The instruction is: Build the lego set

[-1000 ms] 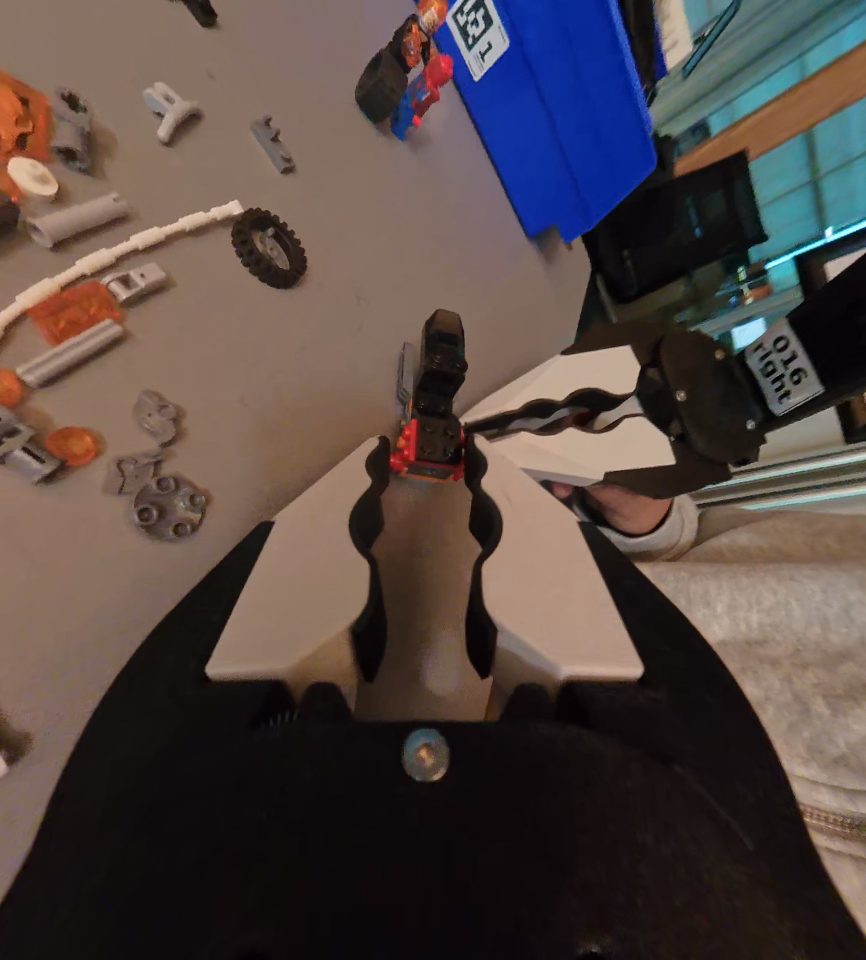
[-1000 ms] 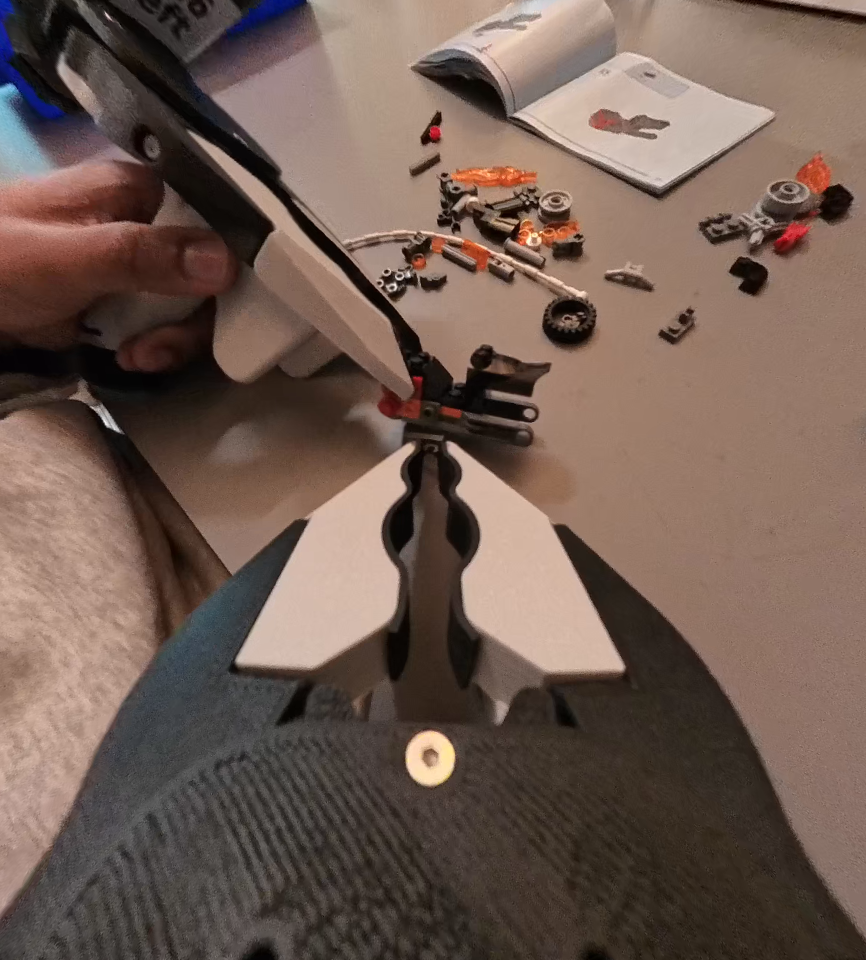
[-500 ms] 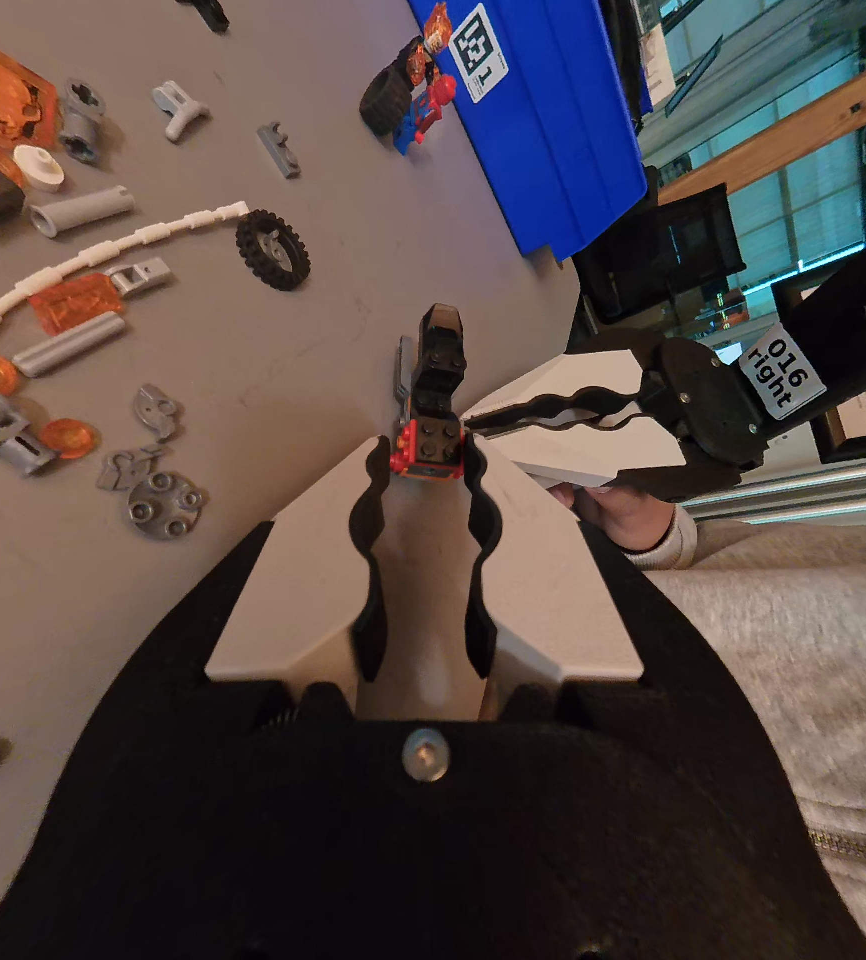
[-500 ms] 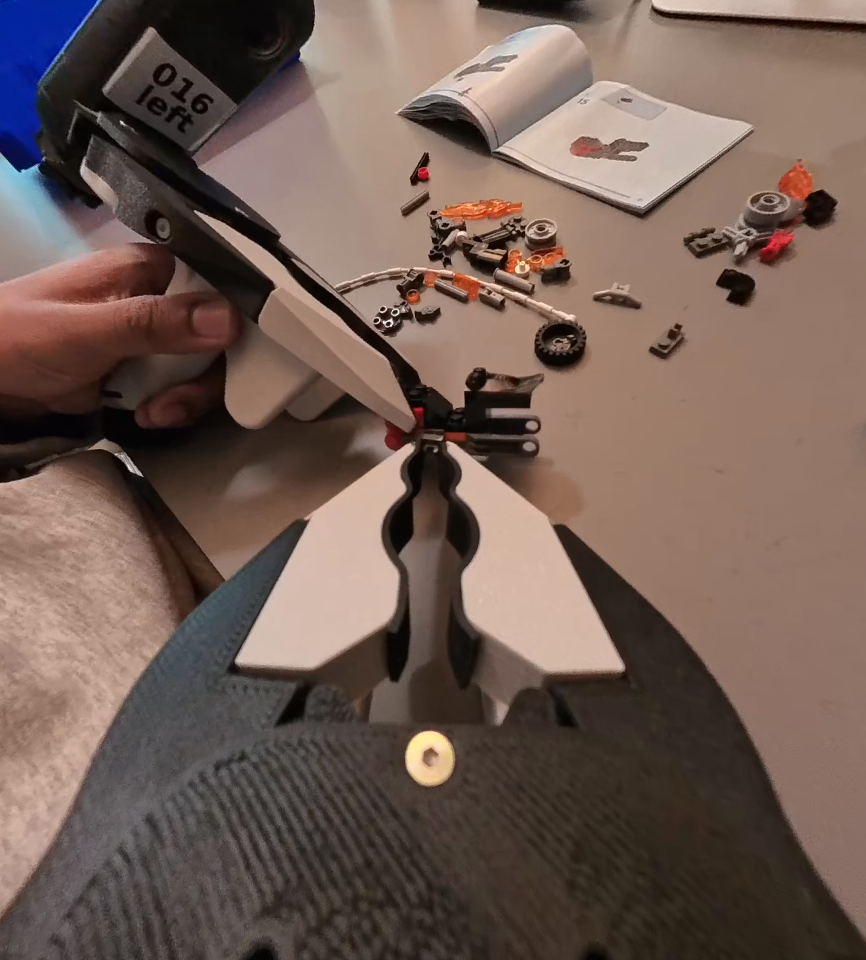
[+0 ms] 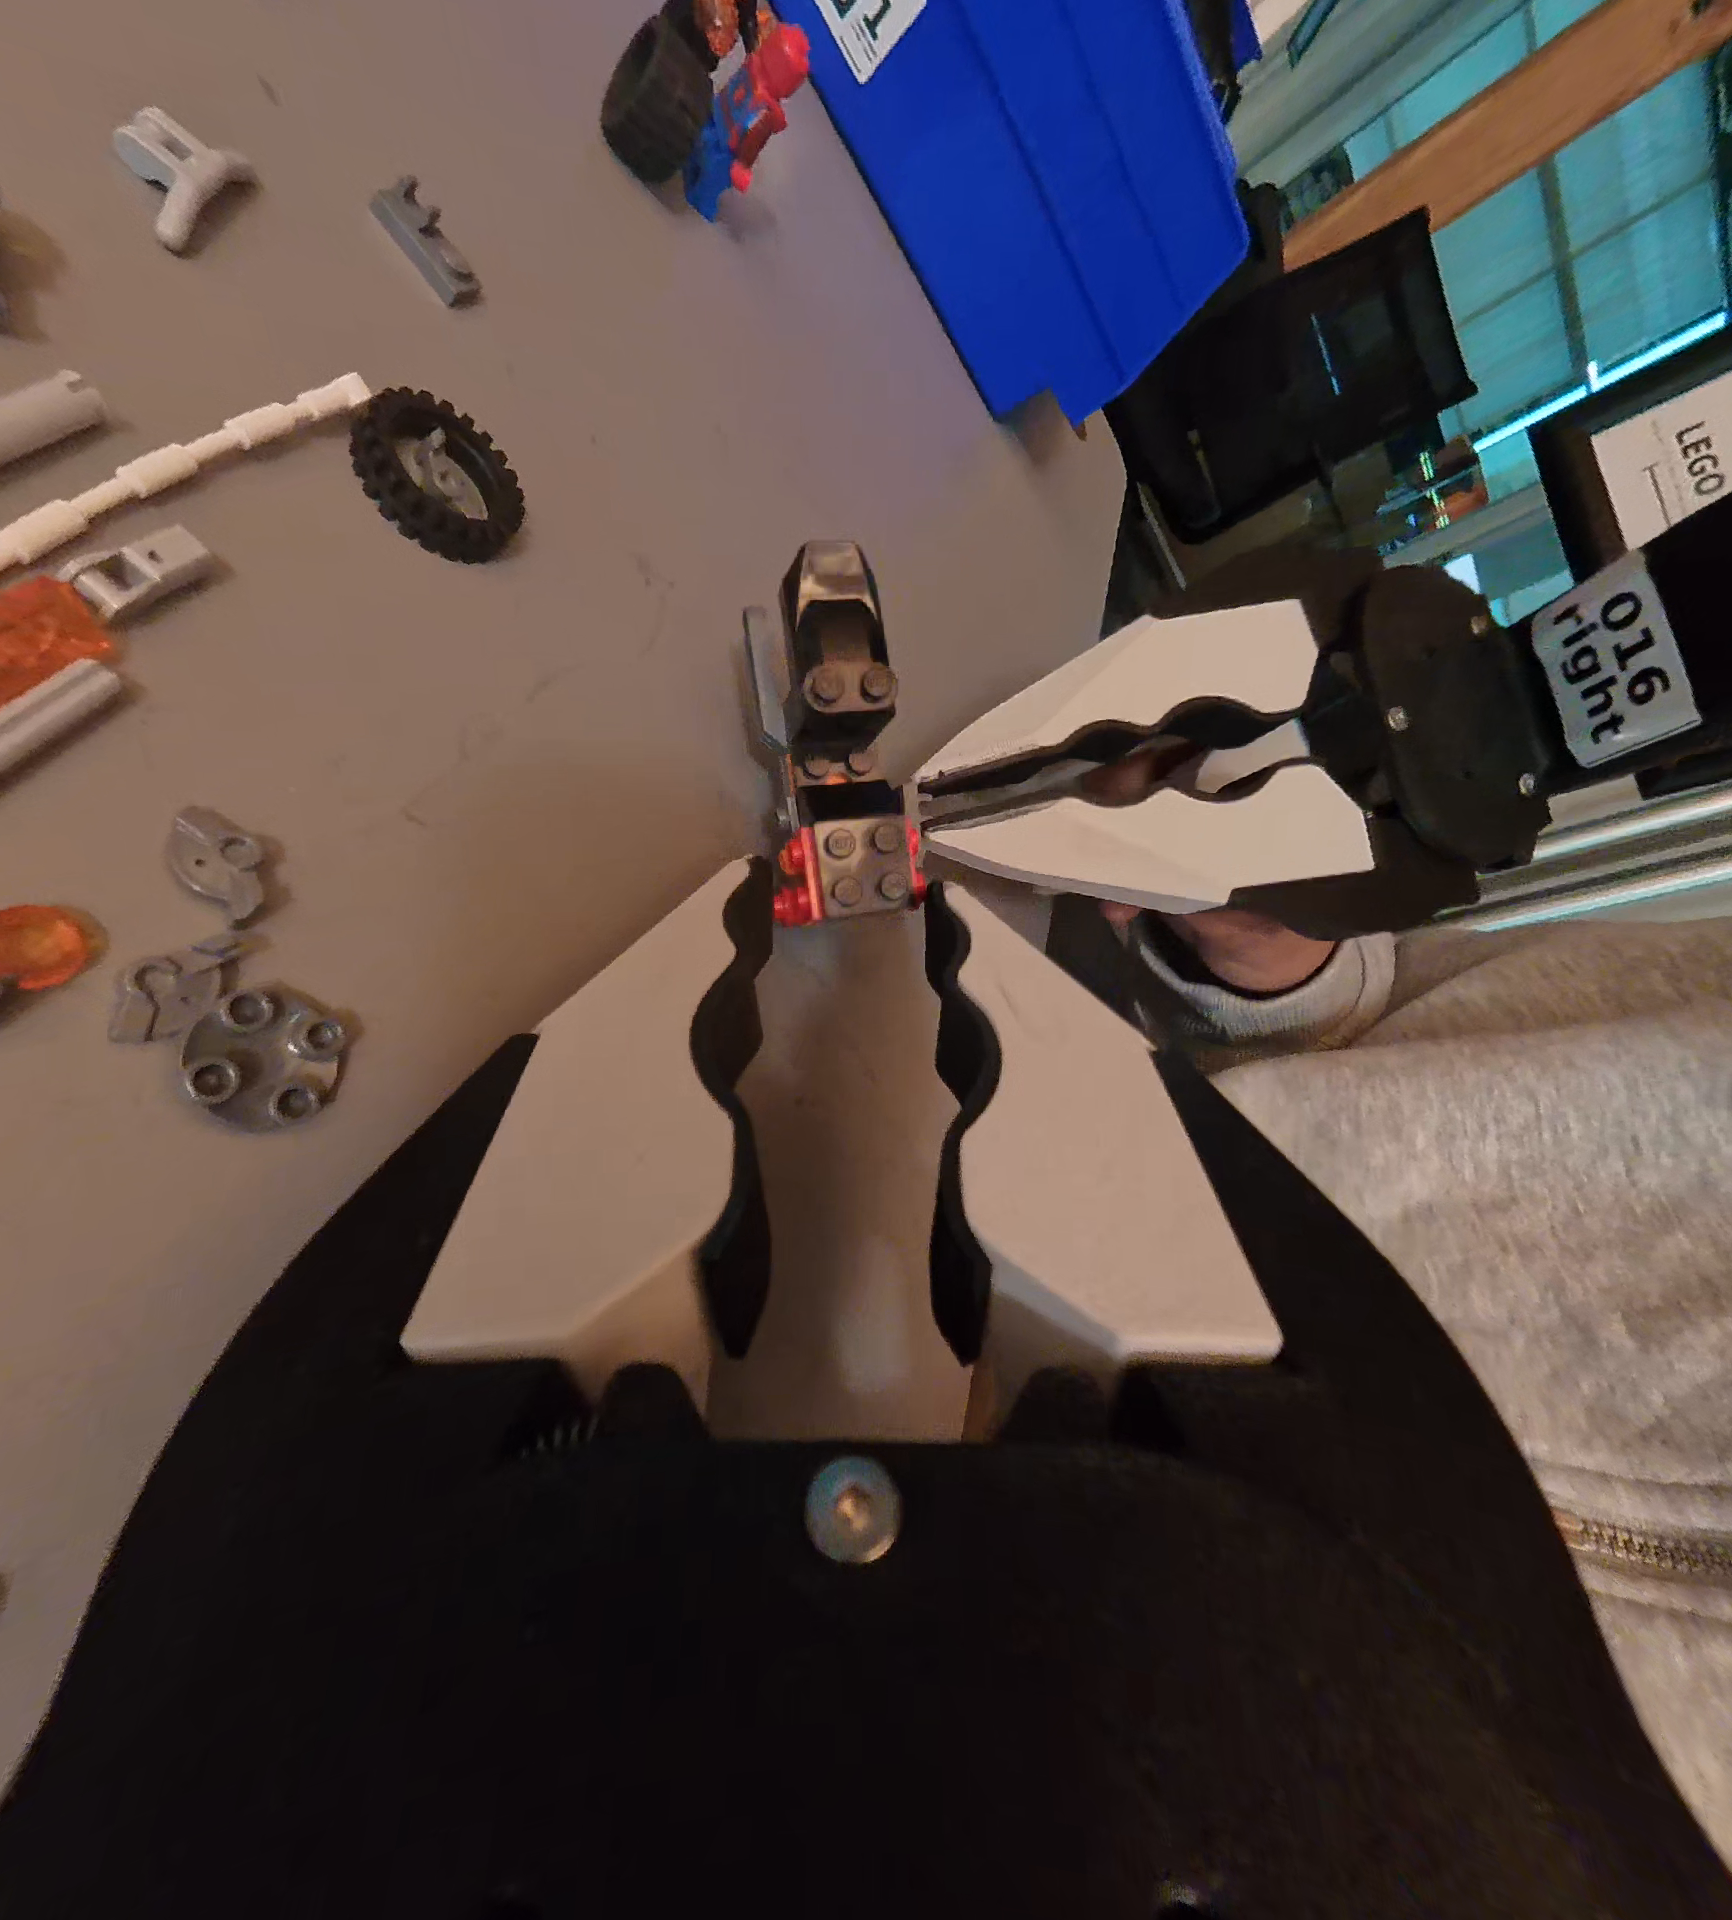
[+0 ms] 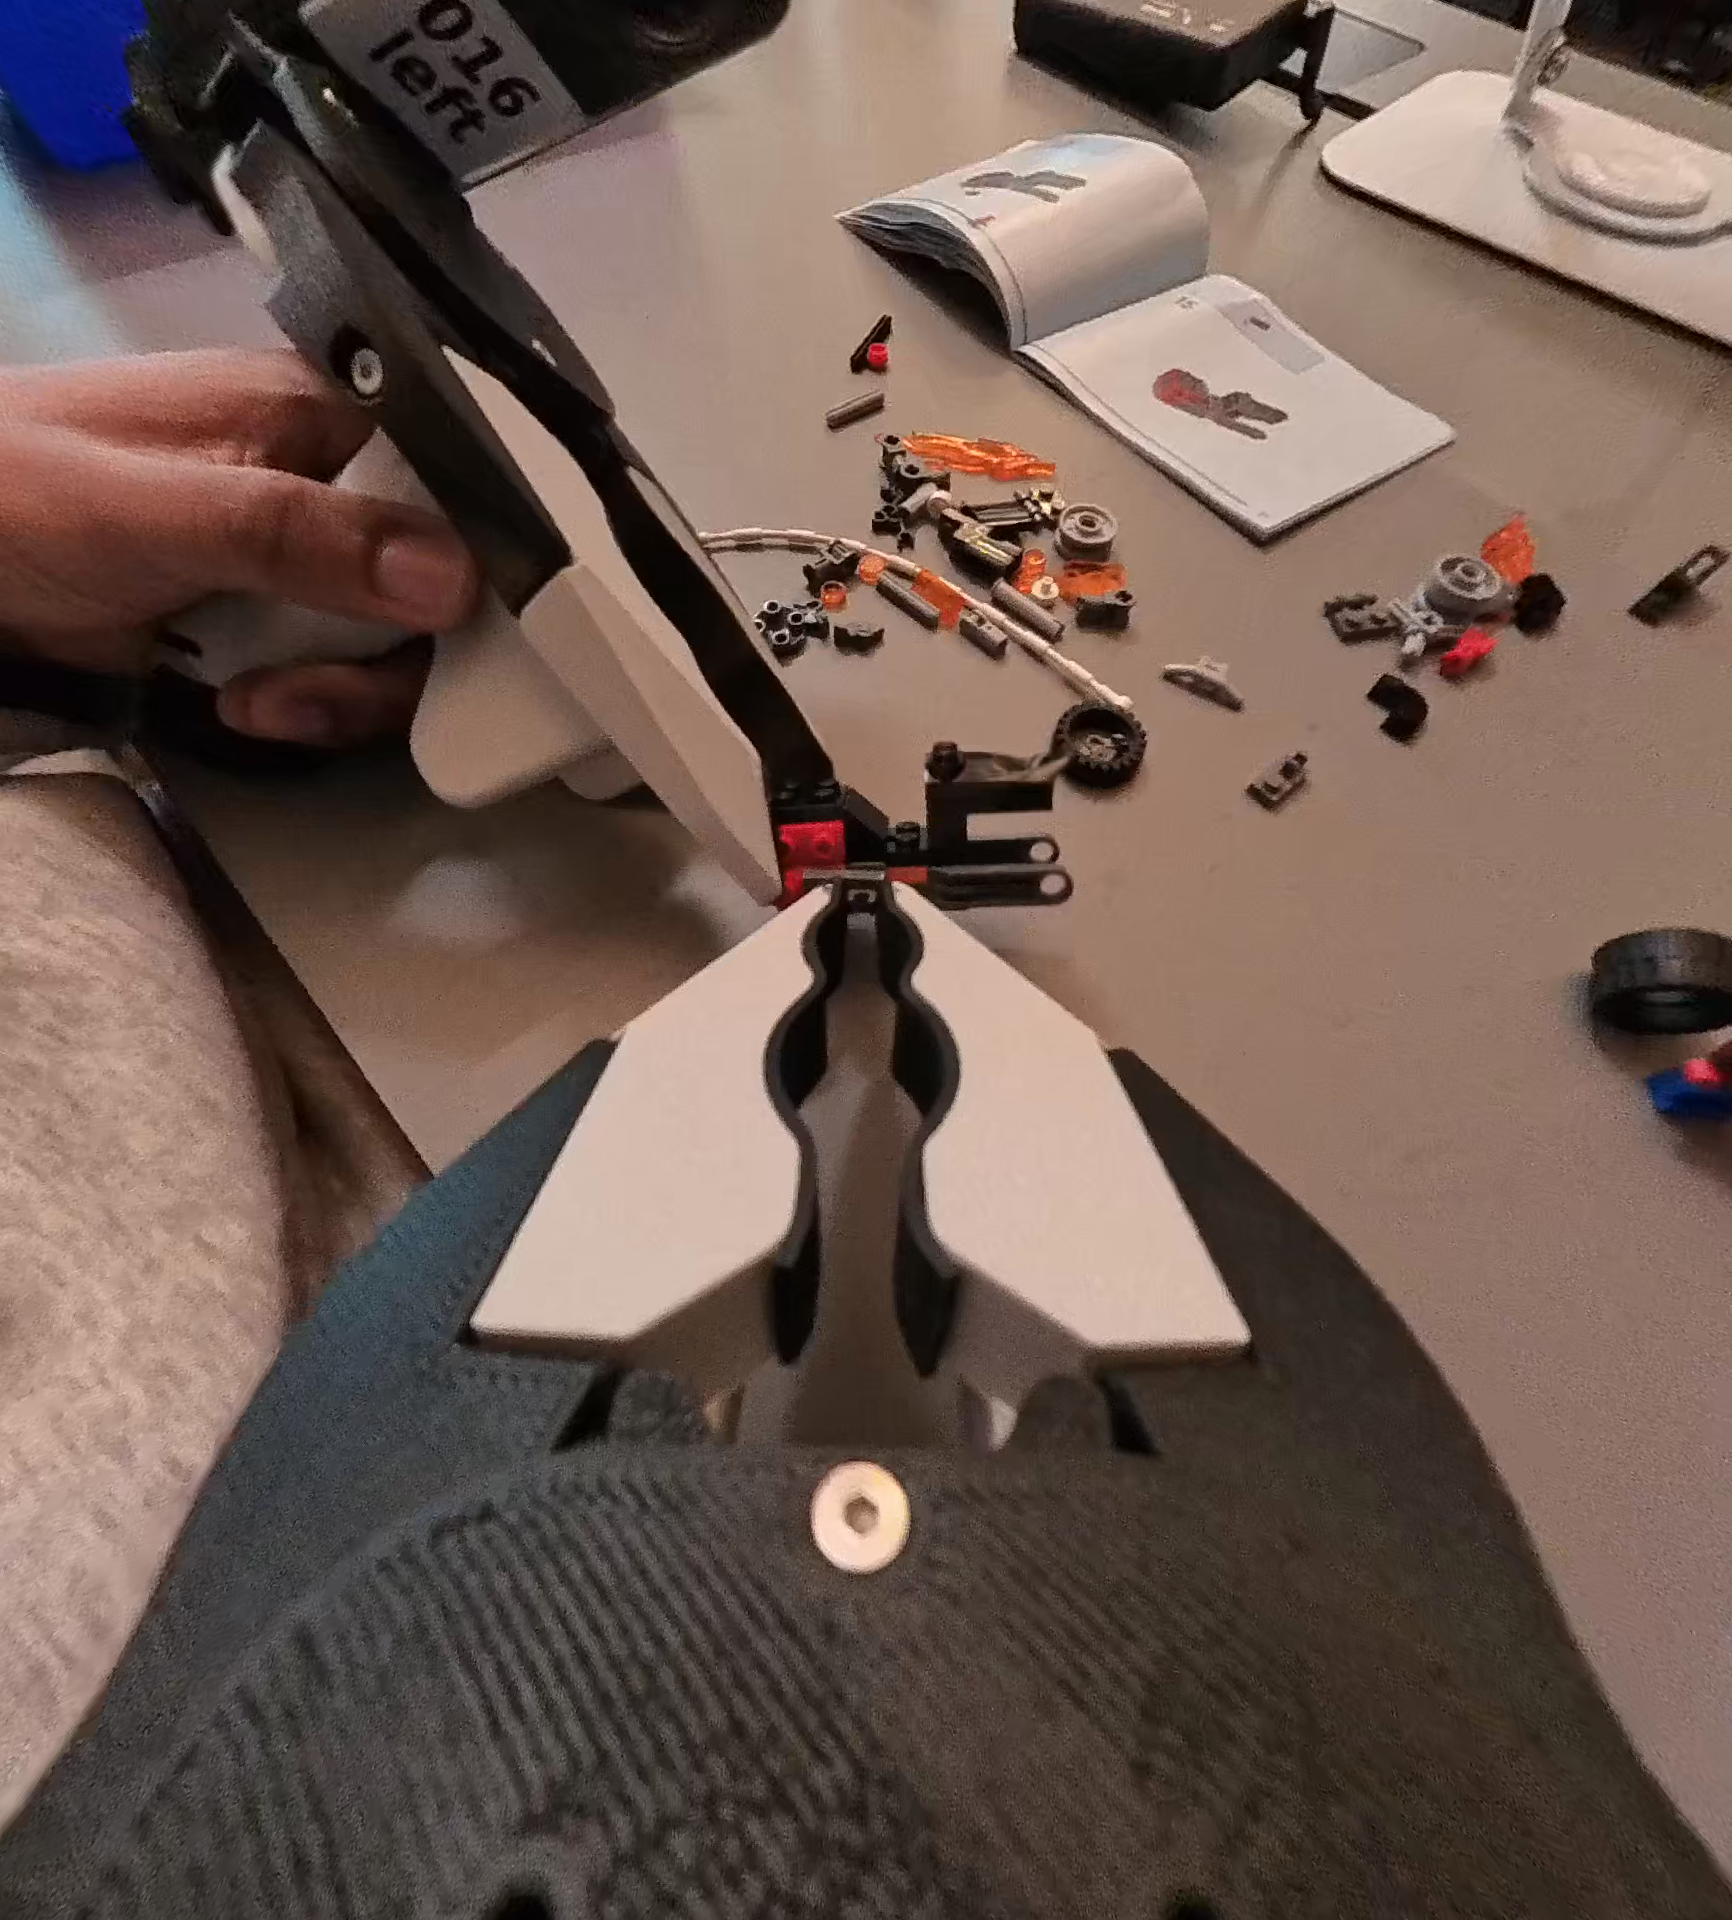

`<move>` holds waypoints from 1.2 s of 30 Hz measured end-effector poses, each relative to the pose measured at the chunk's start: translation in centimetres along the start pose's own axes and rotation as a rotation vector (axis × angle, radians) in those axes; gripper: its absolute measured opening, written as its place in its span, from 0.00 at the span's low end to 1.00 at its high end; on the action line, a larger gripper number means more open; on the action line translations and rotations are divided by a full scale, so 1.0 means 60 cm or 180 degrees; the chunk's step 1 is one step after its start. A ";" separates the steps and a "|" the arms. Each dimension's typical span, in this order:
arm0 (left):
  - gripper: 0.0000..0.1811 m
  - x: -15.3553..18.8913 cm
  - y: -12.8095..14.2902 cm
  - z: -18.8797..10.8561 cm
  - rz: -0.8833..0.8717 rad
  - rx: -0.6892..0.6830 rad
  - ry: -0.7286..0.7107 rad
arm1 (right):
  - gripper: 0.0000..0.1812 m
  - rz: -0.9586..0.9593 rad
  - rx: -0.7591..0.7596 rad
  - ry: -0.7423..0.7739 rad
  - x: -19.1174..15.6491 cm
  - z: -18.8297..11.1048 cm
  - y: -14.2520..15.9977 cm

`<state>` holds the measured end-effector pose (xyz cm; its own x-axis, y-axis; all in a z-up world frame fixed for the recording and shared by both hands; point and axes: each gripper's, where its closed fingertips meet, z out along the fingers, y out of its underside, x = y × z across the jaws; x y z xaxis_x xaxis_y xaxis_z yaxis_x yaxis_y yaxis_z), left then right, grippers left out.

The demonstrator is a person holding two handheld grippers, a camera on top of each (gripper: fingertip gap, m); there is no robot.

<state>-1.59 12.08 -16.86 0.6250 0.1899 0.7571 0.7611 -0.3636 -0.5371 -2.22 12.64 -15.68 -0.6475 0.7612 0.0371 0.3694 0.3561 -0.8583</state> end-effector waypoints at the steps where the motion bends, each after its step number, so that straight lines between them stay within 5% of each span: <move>1: 0.15 0.000 0.001 0.000 0.0013 -0.0017 0.0008 | 0.02 -0.0045 -0.0007 -0.0002 0.000 -0.001 0.000; 22: 0.14 -0.008 0.011 0.005 0.0540 -0.0243 -0.0387 | 0.02 0.0411 -0.0191 -0.0455 -0.004 0.007 0.015; 36: 0.15 -0.013 0.014 0.014 0.1073 -0.0445 -0.0732 | 0.02 -0.0478 -0.0681 -0.0285 0.001 0.006 0.030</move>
